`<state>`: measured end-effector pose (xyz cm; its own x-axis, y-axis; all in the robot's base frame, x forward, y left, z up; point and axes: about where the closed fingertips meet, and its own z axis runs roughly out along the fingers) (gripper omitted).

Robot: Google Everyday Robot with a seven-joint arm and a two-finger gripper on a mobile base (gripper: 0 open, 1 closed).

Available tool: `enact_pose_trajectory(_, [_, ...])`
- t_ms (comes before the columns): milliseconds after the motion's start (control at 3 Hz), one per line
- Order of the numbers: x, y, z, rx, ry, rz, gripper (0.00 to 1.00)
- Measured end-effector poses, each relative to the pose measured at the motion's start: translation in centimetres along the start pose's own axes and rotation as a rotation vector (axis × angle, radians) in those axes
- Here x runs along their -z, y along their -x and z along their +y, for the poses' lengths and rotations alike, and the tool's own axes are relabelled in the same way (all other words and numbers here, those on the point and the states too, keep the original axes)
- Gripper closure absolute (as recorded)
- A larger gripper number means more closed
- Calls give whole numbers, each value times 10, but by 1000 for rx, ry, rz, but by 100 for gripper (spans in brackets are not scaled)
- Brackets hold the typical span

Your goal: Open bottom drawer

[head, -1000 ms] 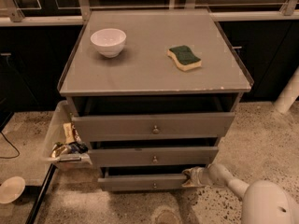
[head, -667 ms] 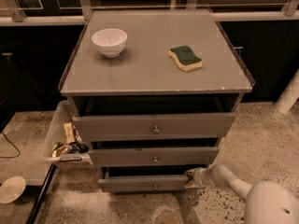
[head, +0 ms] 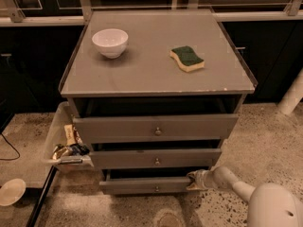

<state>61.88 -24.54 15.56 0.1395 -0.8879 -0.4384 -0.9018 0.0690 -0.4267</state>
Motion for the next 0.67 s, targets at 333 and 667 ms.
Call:
enact_pose_trajectory(333, [-3,-1,-3,-28,-2,-9,34])
enact_pose_trajectory(667, [2,0,10,-45,15,-22,38])
